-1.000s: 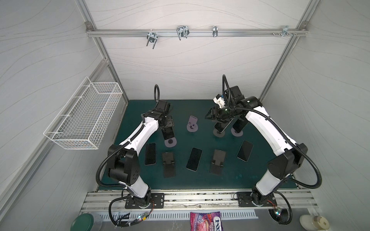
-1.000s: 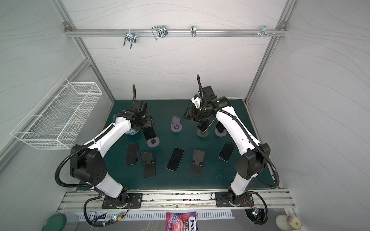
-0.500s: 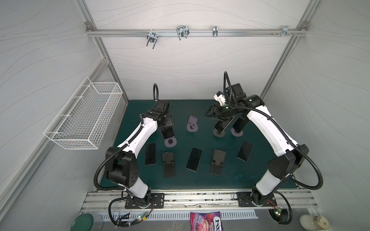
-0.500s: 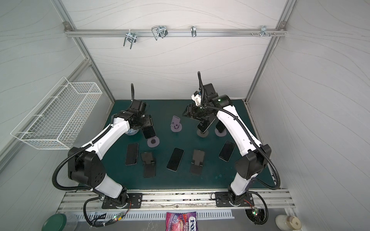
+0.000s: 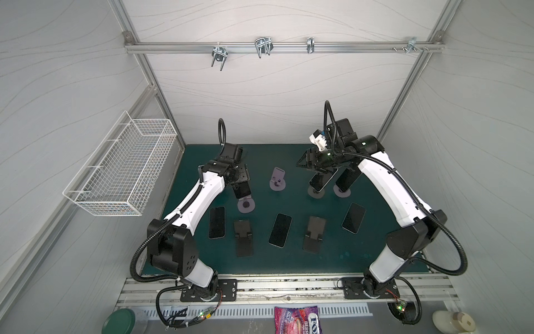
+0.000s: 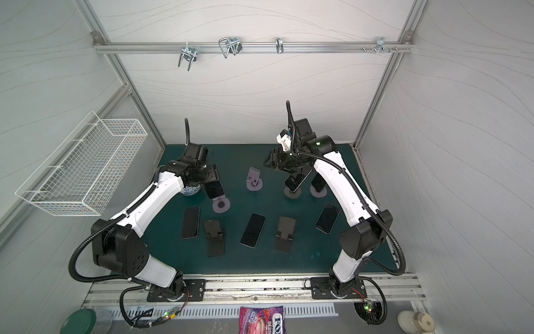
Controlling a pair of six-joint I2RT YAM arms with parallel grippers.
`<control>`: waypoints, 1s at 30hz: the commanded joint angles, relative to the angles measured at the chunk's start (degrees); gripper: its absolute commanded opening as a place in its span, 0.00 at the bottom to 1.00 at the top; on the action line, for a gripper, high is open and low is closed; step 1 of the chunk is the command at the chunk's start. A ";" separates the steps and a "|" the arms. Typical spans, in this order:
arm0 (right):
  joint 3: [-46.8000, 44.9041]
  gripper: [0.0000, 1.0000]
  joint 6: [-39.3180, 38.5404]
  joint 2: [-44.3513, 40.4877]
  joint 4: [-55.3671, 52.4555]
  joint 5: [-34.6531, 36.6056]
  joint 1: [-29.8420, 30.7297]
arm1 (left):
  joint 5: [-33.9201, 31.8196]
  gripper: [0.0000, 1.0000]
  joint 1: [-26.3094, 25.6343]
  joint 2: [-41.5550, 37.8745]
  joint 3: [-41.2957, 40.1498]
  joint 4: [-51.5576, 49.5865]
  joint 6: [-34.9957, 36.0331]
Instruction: Remove the phone from the phone stand
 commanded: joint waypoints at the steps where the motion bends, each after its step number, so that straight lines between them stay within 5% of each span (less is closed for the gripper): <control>1: 1.62 0.60 -0.88 -0.61 -2.19 0.06 0.49 | -0.78 0.72 -0.20 -2.20 1.54 0.97 -0.17; 30: 2.82 0.60 -0.70 -1.40 -1.89 0.00 1.39 | 0.70 0.72 -0.20 -6.81 7.20 -4.02 1.65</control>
